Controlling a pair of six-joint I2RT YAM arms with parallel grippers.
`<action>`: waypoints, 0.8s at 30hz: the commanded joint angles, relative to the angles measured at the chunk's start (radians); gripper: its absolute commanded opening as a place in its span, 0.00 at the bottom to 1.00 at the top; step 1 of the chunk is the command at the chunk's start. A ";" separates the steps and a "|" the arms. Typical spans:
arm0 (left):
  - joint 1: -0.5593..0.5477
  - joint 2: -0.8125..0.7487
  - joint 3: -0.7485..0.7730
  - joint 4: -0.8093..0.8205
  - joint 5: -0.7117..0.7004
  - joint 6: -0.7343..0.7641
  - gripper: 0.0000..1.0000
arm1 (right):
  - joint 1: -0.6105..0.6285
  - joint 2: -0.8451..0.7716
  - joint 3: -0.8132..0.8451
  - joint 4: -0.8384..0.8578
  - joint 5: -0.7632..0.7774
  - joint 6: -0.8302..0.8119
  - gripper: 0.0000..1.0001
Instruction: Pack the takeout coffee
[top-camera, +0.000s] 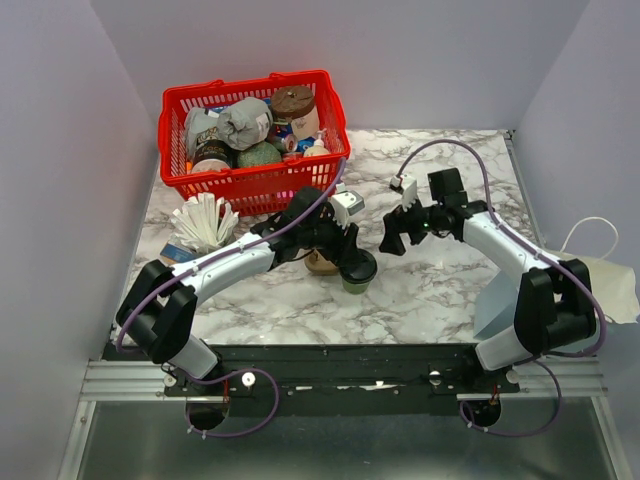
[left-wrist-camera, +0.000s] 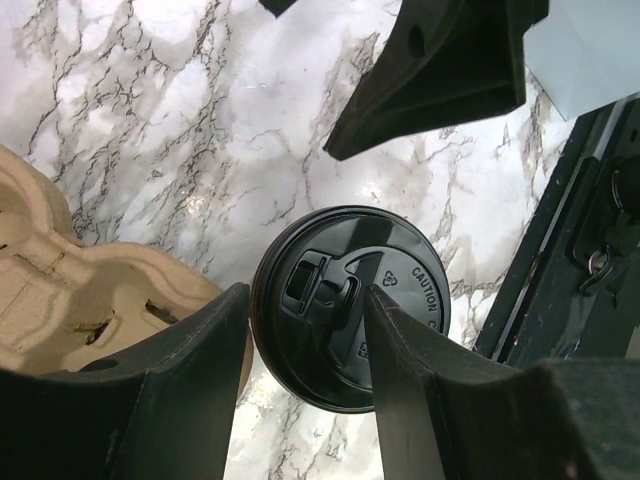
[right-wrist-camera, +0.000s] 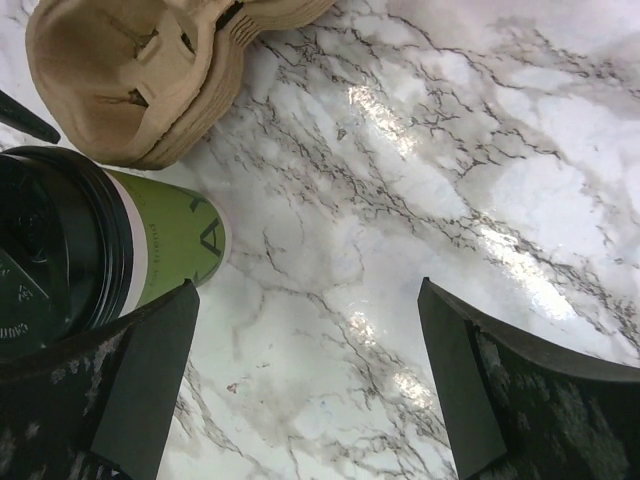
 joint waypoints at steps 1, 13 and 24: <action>-0.008 0.006 -0.006 0.019 -0.019 0.016 0.58 | -0.009 -0.023 0.046 -0.074 -0.005 -0.017 1.00; -0.018 0.007 -0.015 0.020 -0.041 0.027 0.58 | -0.009 -0.077 0.034 -0.134 -0.228 0.005 1.00; -0.035 0.001 -0.028 0.025 -0.067 0.050 0.60 | -0.007 -0.055 0.027 -0.126 -0.272 0.013 1.00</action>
